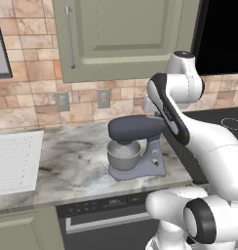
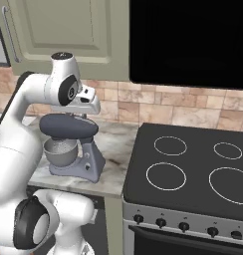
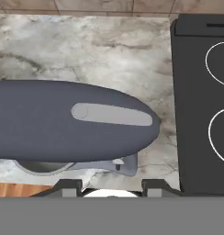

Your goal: Navigate to the electric kettle.

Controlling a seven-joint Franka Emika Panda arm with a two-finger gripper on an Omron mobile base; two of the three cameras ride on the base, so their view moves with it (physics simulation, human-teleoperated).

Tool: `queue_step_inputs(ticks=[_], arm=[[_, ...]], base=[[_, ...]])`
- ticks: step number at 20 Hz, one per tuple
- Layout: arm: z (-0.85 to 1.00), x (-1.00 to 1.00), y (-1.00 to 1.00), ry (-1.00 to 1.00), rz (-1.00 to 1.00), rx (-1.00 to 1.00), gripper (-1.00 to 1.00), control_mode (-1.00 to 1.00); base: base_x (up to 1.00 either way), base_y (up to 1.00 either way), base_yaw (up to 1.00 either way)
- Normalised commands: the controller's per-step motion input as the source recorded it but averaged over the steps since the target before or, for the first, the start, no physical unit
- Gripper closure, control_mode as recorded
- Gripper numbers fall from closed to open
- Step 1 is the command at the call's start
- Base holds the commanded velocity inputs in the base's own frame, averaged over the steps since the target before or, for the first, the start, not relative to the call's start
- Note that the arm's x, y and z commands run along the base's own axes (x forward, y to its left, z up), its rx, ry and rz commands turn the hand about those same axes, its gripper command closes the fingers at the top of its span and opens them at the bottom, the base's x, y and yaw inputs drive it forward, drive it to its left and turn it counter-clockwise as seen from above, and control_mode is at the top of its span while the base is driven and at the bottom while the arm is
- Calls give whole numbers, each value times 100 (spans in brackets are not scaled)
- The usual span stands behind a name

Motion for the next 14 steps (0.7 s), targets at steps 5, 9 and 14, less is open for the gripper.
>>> queue_step_inputs(ticks=[5,9,14], arm=[[-5,-31,1,6,0,0,-100,-100],[-9,-94,2,5,0,0,-100,-100],[-4,-97,2,2,0,0,-100,-100]], base=[[0,0,0],[0,0,0],[0,0,0]])
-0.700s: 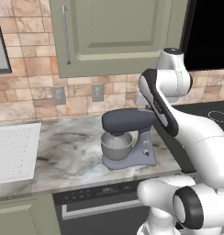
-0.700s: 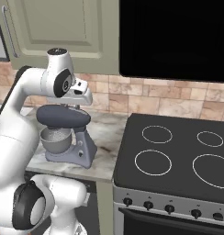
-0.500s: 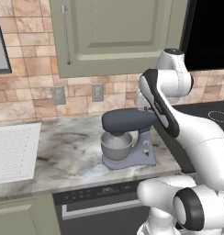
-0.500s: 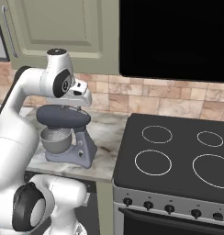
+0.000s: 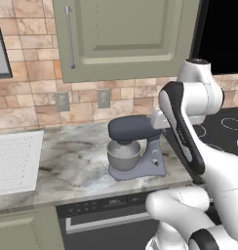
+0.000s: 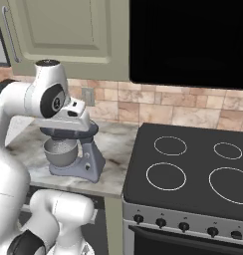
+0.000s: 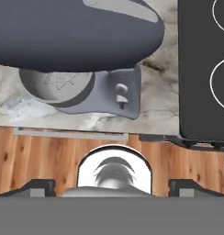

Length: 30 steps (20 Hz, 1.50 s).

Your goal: Navigate to the electric kettle.

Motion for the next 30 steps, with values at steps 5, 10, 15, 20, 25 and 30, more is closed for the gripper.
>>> queue_step_inputs(ticks=[5,10,15,20,25,30], arm=[[3,-73,2,-14,0,0,-100,-100],[41,-42,0,-39,0,0,-100,-100],[49,-12,0,-39,0,0,-100,-100],[7,-1,0,-7,0,0,-100,100],[0,0,0,0,0,0,-100,100],[0,0,0,0,0,0,-100,100]], base=[[0,0,0],[0,0,0],[0,0,0],[-46,21,0],[-86,91,3],[-31,100,20]])
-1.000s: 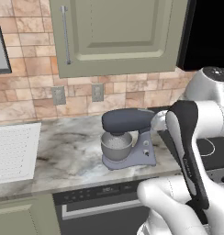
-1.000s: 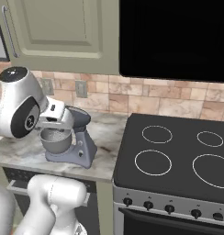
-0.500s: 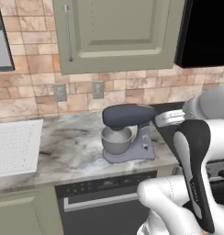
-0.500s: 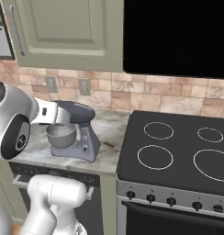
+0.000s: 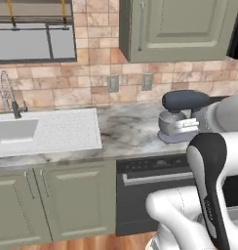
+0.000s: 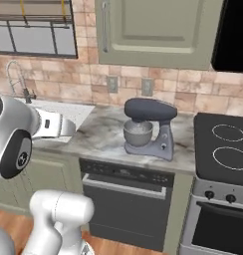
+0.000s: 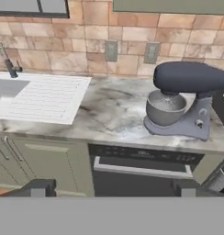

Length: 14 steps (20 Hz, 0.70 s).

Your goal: Navigate to the electric kettle.

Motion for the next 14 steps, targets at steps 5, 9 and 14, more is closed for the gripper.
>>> queue_step_inputs(ticks=[5,9,14], arm=[[0,0,0,0,0,0,-100,100],[0,0,0,0,0,0,-100,100],[0,0,0,0,0,0,-100,100]], base=[[0,100,41],[0,100,50],[6,100,45]])
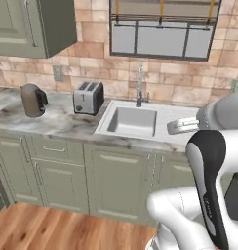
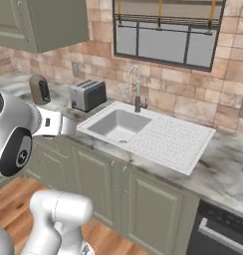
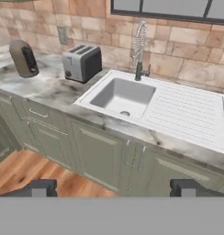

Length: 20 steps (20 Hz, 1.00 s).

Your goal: Navigate to the electric kettle.

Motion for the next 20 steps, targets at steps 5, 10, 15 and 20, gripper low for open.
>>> queue_step_inputs(ticks=[5,10,15,20], arm=[[0,0,0,0,0,0,-100,100],[0,0,0,0,0,0,-100,100],[0,0,0,0,0,0,-100,100],[0,0,0,0,0,0,-100,100]], base=[[89,100,1],[100,100,-19],[95,100,-31],[74,100,-35]])
